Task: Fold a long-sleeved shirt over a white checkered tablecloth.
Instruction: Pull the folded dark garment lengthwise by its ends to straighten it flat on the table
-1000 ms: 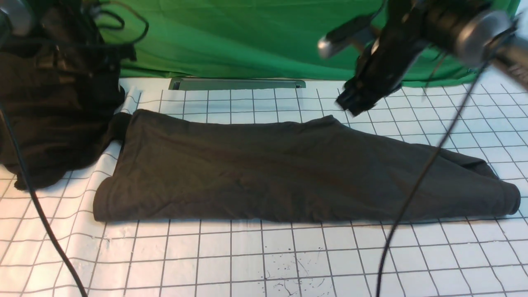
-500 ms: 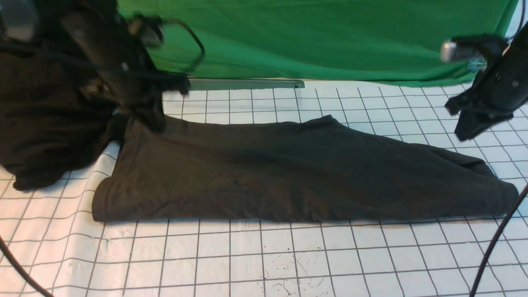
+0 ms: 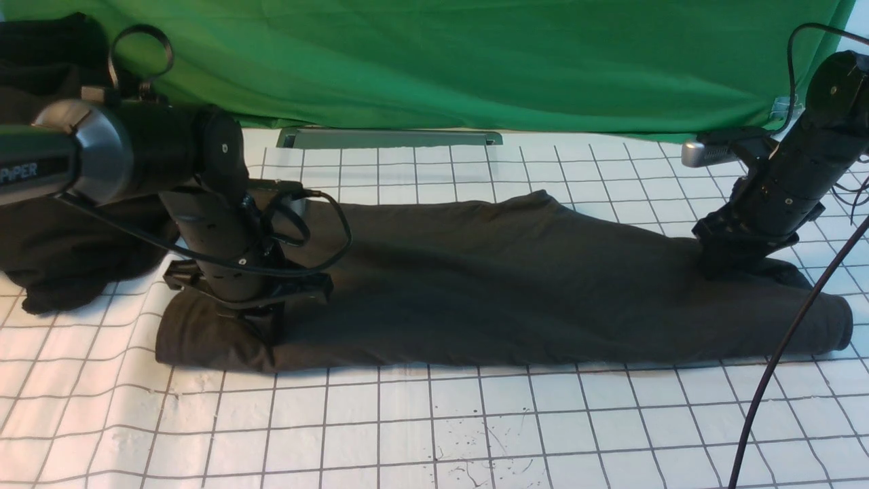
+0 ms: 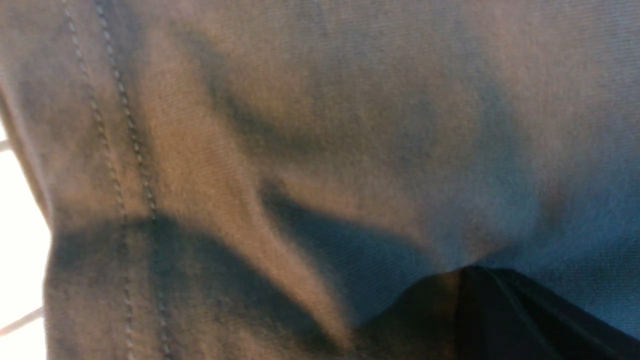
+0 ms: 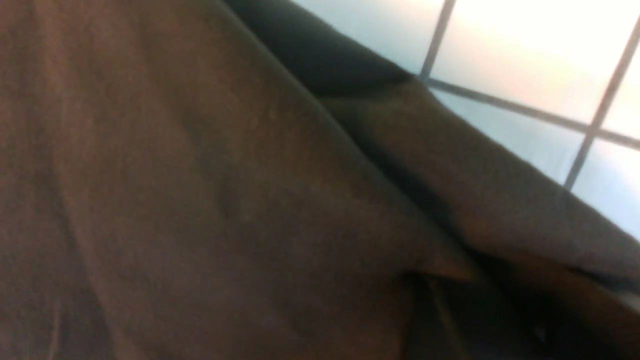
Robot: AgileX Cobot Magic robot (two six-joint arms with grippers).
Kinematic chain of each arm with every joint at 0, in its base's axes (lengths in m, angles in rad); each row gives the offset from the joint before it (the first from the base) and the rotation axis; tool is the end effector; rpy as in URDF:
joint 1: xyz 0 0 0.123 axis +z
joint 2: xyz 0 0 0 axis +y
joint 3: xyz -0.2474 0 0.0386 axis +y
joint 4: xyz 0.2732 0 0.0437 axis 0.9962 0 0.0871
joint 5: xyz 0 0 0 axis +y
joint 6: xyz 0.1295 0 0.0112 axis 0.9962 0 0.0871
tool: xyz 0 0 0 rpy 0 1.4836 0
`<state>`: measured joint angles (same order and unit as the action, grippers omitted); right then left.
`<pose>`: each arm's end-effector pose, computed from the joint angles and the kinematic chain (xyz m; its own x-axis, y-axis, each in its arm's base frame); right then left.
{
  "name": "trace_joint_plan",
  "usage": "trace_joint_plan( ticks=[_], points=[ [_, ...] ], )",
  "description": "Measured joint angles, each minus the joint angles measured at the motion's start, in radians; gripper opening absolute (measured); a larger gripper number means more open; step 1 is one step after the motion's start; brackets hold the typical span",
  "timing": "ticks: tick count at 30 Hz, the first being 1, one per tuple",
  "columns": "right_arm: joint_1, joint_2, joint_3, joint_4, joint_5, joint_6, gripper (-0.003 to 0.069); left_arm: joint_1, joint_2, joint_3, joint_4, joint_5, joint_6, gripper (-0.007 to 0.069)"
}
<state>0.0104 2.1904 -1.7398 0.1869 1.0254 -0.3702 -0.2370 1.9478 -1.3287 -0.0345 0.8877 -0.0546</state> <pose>0.4639 0.0255 0.0963 -0.9349 -0.2754 -0.2237 -0.3030 0.9478 0.0995 0.3825 -0.0960 0.0874 -0.9763 0.1573 -0.1484 0.1646 0.9856 -0.0379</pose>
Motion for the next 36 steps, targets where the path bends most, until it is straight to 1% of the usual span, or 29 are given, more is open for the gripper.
trace_joint_plan(
  ticks=[1, 2, 4, 5, 6, 12, 14, 22, 26, 28, 32, 34, 35, 36],
  points=[
    [0.000, 0.000, 0.000, 0.001, 0.000, -0.004, 0.0247, 0.000, -0.001, 0.001, 0.001, -0.004, 0.000, -0.0007],
    [0.000, 0.000, 0.000, 0.001, 0.000, -0.009, 0.0165, 0.000, -0.001, 0.002, 0.002, -0.005, 0.000, -0.0007],
    [0.000, 0.000, 0.000, 0.002, 0.005, -0.011, 0.0059, 0.000, -0.001, 0.002, 0.002, -0.006, -0.001, -0.0006],
    [0.000, 0.000, 0.000, 0.002, 0.013, -0.012, 0.0029, 0.000, -0.001, 0.002, 0.003, -0.008, -0.001, -0.0005],
    [0.000, 0.000, -0.001, 0.003, 0.023, -0.013, 0.0018, 0.000, -0.001, 0.003, 0.003, -0.008, -0.001, -0.0006],
    [0.001, -0.010, -0.069, 0.001, 0.113, -0.014, 0.0006, 0.000, -0.001, 0.004, 0.005, -0.008, -0.001, -0.0004],
    [0.001, -0.026, -0.083, 0.000, 0.118, -0.014, 0.0006, 0.000, -0.001, 0.004, 0.005, -0.008, -0.001, -0.0004],
    [0.001, -0.057, -0.118, -0.051, 0.047, 0.017, 0.0006, 0.000, -0.001, 0.004, 0.004, -0.009, -0.001, -0.0004],
    [0.001, -0.024, -0.120, -0.064, -0.001, 0.035, 0.0006, 0.000, -0.001, 0.004, 0.004, -0.009, -0.001, -0.0004],
    [0.001, -0.002, -0.120, -0.072, -0.021, 0.040, 0.0012, 0.000, -0.001, 0.004, 0.004, -0.009, -0.001, -0.0004],
    [-0.001, 0.016, -0.120, -0.095, -0.044, 0.060, 0.0074, 0.000, -0.001, 0.004, 0.004, -0.009, -0.001, -0.0004],
    [-0.002, 0.016, -0.120, -0.117, -0.046, 0.095, 0.0193, 0.000, -0.001, 0.005, 0.004, -0.008, -0.009, -0.0004],
    [-0.002, 0.013, -0.120, -0.127, -0.042, 0.103, 0.0237, 0.000, -0.001, 0.004, 0.004, -0.009, -0.017, -0.0004],
    [-0.002, 0.007, -0.120, -0.146, -0.033, 0.112, 0.0307, 0.000, -0.003, 0.005, 0.004, -0.009, -0.028, -0.0004]
  ],
)
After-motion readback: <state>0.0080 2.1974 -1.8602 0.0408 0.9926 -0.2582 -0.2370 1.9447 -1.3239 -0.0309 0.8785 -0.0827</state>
